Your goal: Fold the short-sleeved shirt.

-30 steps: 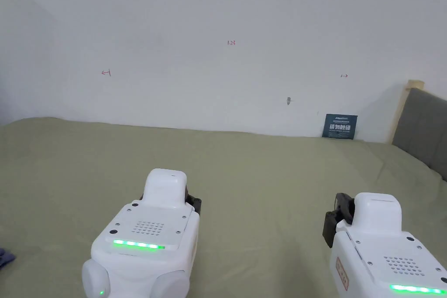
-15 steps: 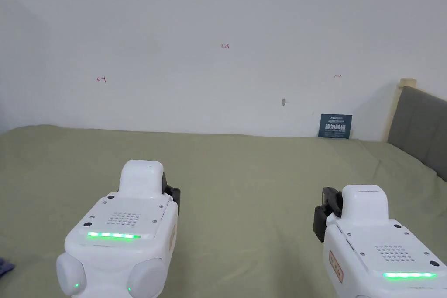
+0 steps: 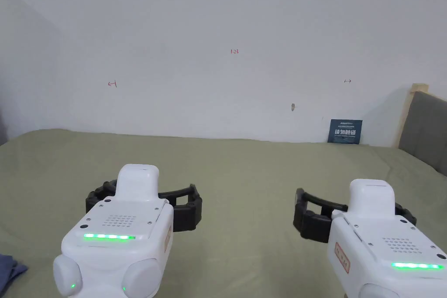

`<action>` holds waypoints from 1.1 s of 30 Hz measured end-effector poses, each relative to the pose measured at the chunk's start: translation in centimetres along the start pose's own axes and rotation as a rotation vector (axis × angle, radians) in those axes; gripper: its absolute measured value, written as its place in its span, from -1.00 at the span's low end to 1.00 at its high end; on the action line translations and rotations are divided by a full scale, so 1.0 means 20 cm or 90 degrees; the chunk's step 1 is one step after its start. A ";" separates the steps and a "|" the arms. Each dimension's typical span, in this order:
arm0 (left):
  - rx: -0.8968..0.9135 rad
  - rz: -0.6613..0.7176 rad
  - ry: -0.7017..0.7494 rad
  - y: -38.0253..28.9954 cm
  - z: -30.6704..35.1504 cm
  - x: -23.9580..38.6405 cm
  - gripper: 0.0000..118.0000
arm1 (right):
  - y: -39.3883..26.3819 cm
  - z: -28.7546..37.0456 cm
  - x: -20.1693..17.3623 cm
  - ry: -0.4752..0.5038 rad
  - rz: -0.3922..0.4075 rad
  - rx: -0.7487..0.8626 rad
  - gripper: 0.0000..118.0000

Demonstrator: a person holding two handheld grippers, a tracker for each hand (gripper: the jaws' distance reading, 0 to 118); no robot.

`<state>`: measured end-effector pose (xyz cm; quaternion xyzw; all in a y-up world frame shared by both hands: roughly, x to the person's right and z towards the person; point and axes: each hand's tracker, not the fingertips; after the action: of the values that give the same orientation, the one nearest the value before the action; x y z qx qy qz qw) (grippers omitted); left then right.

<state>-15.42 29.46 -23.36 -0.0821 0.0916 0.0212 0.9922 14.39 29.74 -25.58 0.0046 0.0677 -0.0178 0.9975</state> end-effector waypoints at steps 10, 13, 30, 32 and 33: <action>-0.008 -0.013 0.030 0.05 0.03 -0.01 1.00 | 0.03 -0.04 -0.03 0.016 0.036 -0.028 1.00; -0.010 -0.011 0.029 0.05 0.04 -0.02 1.00 | 0.04 -0.04 -0.03 0.024 0.024 -0.035 1.00; -0.089 -0.085 0.064 0.08 0.00 0.05 1.00 | 0.01 -0.06 -0.03 0.022 0.047 -0.043 1.00; -0.067 -0.082 0.065 0.06 0.02 0.07 1.00 | 0.00 -0.06 -0.03 0.021 0.044 -0.044 1.00; -0.048 -0.071 0.055 0.05 0.03 0.06 1.00 | 0.00 -0.06 -0.02 0.021 0.044 -0.045 1.00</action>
<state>-14.23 30.60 -23.14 -0.1249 0.1289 -0.0340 0.9832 13.76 29.69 -26.61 -0.0279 0.0849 0.0191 0.9958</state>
